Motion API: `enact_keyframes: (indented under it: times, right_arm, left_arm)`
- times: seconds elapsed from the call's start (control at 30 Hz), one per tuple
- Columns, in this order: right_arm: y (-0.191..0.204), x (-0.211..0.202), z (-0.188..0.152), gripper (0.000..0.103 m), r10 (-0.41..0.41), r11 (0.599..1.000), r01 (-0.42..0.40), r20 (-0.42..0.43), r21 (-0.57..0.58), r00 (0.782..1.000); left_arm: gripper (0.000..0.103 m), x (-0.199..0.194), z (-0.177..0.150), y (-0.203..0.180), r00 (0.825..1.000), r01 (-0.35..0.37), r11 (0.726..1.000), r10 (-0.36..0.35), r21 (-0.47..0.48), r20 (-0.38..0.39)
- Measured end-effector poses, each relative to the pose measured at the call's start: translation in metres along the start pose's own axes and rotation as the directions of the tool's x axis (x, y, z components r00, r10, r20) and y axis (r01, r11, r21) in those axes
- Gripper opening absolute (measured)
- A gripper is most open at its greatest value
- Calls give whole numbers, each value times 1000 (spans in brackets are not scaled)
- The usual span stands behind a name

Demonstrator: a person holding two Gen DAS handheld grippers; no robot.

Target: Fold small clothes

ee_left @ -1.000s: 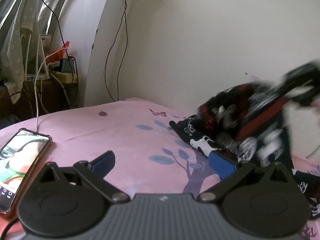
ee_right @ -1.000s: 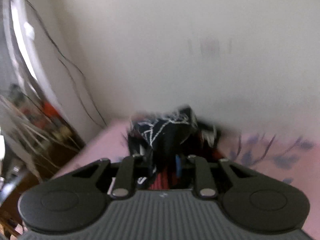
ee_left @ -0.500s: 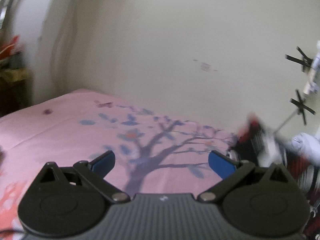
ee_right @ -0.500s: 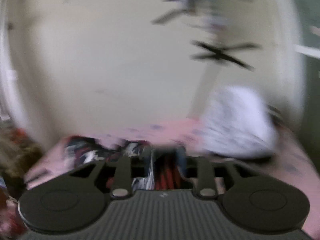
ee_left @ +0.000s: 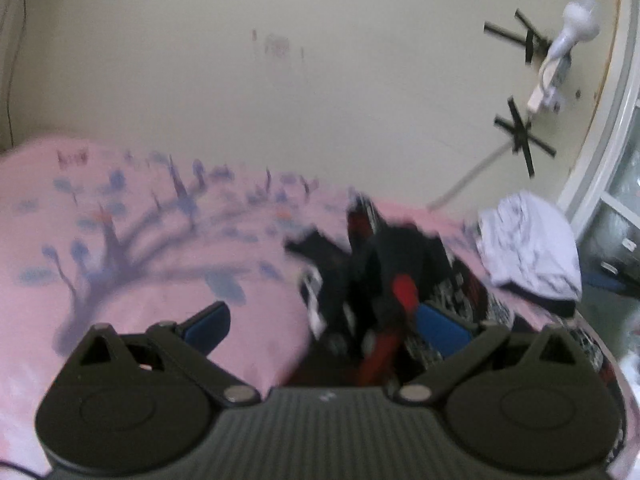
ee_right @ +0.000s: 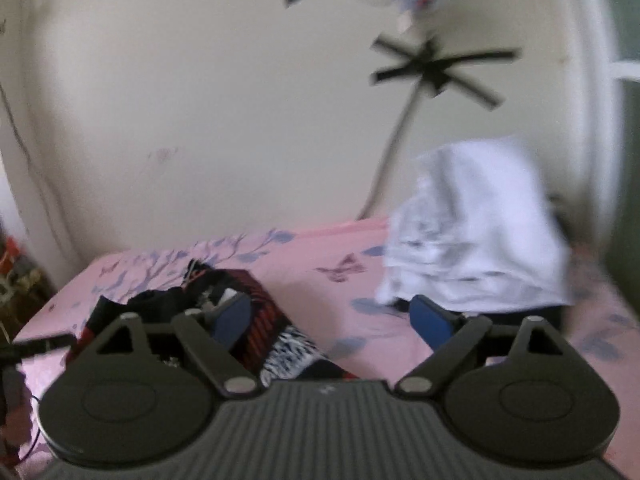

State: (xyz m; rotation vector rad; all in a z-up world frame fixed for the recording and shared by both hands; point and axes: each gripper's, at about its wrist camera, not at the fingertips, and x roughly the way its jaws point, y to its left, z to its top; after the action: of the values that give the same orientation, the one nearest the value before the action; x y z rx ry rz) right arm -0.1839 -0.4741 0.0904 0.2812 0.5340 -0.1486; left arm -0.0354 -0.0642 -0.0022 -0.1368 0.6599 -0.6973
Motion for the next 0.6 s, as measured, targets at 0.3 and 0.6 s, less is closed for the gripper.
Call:
enact_keyframes:
  times: [0.3,0.6]
  right_arm:
    - [12,98,-25,84,66,998,-61,-275,27,959]
    - [-16,91,-30,85,151,974,-110,-207,196,967]
  left_arm:
    - [103,-15,-18,-46,996,-63,973,46,221,82]
    - [89,-16,-23,-63,991,-93,938,57,334,118]
